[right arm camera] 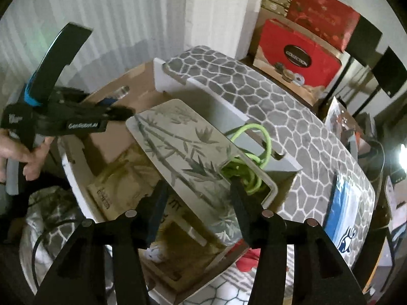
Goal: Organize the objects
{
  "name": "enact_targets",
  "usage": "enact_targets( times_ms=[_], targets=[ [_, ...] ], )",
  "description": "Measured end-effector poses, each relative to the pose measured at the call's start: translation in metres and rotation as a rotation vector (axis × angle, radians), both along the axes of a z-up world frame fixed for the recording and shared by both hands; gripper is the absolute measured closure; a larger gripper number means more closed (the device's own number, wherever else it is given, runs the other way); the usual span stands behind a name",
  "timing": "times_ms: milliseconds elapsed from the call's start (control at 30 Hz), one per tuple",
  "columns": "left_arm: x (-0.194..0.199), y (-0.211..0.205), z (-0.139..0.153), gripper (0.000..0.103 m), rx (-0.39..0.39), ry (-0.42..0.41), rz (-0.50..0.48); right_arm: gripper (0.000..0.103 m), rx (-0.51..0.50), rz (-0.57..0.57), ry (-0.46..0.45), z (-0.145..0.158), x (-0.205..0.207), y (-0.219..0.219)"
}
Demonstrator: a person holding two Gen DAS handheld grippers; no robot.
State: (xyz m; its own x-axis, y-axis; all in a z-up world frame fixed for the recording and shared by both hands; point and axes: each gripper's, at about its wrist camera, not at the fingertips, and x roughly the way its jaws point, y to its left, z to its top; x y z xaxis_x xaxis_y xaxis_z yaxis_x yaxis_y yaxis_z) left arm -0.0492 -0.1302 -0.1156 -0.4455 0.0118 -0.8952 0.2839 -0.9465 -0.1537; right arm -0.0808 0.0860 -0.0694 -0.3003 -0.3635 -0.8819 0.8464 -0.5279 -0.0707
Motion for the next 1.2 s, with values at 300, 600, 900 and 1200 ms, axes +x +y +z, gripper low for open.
enact_targets(
  times_ms=[300, 600, 900, 1200],
  targets=[
    [0.000, -0.001, 0.000, 0.072, -0.001, 0.000, -0.004, 0.053, -0.051, -0.010, -0.051, 0.004, -0.011, 0.016],
    [0.001, -0.006, 0.001, 0.080, 0.013, 0.003, 0.008, 0.053, -0.197, -0.222, -0.125, 0.049, -0.037, 0.086],
    [0.002, -0.002, 0.001, 0.080, -0.005, -0.002, 0.010, 0.053, -0.120, -0.392, -0.111, 0.028, -0.049, 0.137],
    [0.002, -0.001, 0.001, 0.080, -0.002, -0.003, 0.010, 0.053, -0.050, -0.300, -0.121, -0.014, -0.034, 0.128]
  ],
)
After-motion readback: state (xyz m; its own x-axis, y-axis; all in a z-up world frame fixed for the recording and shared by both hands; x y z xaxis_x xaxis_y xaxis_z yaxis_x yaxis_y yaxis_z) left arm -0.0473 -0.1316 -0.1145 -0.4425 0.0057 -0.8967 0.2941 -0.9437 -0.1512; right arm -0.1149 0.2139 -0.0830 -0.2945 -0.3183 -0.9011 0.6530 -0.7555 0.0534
